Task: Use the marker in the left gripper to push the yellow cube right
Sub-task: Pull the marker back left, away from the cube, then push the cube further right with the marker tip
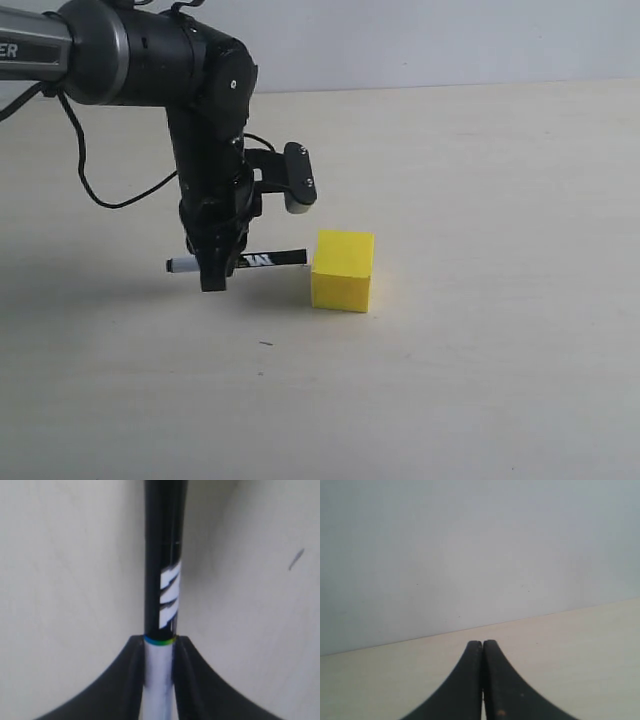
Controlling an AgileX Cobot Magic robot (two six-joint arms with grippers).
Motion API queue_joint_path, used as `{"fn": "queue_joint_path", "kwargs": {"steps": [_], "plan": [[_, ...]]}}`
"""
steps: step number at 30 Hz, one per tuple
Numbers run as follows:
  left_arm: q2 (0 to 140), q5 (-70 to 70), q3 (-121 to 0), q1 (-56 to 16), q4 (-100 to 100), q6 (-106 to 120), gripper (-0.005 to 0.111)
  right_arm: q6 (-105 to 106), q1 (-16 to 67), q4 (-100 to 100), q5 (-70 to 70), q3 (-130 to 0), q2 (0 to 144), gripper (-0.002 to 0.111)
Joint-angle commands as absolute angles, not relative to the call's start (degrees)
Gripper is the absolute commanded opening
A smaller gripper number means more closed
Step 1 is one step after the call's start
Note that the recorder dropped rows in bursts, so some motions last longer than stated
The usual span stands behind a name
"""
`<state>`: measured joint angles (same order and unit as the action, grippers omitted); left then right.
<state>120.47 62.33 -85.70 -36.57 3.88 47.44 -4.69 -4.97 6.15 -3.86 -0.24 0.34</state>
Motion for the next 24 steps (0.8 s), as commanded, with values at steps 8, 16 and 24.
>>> {"fn": "queue_joint_path", "kwargs": {"steps": [8, 16, 24], "plan": [[120.6, 64.8, -86.1, -31.1, 6.7, 54.7, 0.000, -4.5, -5.3, 5.8, -3.8, 0.0, 0.0, 0.000], [120.7, 57.8, -86.1, -33.1, 1.8, 60.9, 0.000, -4.5, -5.3, 5.8, -3.8, 0.0, 0.0, 0.000], [122.9, 57.6, -88.7, -38.8, -0.8, 62.4, 0.000, -4.5, -5.3, 5.8, -3.8, 0.0, 0.0, 0.000]]}}
